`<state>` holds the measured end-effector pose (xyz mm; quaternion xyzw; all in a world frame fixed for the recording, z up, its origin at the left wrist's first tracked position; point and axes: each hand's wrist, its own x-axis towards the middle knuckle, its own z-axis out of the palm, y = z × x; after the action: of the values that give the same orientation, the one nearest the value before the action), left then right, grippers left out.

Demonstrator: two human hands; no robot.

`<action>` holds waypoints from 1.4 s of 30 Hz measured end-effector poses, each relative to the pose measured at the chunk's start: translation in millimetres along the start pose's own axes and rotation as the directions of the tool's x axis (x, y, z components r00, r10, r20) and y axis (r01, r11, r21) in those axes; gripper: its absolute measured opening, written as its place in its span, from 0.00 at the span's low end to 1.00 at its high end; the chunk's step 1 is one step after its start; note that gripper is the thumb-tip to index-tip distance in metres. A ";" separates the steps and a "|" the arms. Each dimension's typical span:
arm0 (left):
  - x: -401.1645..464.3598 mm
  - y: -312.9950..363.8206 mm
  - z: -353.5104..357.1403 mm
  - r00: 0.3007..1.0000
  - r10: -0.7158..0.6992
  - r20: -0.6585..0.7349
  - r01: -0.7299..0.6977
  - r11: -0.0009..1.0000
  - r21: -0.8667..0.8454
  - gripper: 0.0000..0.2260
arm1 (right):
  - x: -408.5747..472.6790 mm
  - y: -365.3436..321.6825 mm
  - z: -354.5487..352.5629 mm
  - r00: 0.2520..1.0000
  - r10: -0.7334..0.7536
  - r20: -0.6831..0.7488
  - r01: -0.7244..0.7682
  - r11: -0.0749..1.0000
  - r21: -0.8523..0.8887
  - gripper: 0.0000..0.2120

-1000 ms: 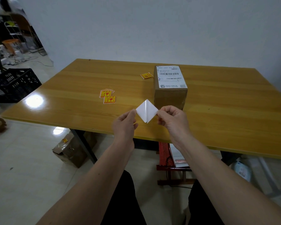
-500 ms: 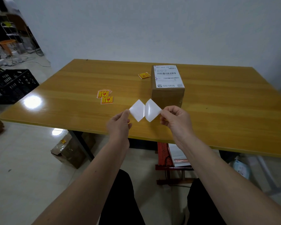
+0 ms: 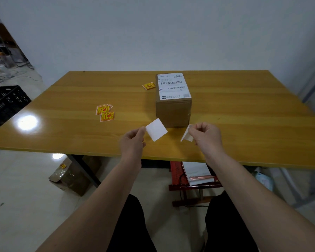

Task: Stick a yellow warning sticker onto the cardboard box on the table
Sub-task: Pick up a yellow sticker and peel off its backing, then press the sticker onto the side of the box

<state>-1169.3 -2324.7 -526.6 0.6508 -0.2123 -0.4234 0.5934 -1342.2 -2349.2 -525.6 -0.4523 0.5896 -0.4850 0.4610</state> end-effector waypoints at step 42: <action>-11.9 3.6 4.2 0.868 0.306 0.391 -0.354 0.934 0.053 0.08 | -9.9 -5.4 17.6 0.933 0.208 0.295 -0.239 0.968 0.075 0.02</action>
<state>-1178.5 -2318.6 -519.3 0.5468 -0.4559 -0.4184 0.5640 -1322.8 -2342.8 -521.1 -0.4215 0.5372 -0.3907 0.6174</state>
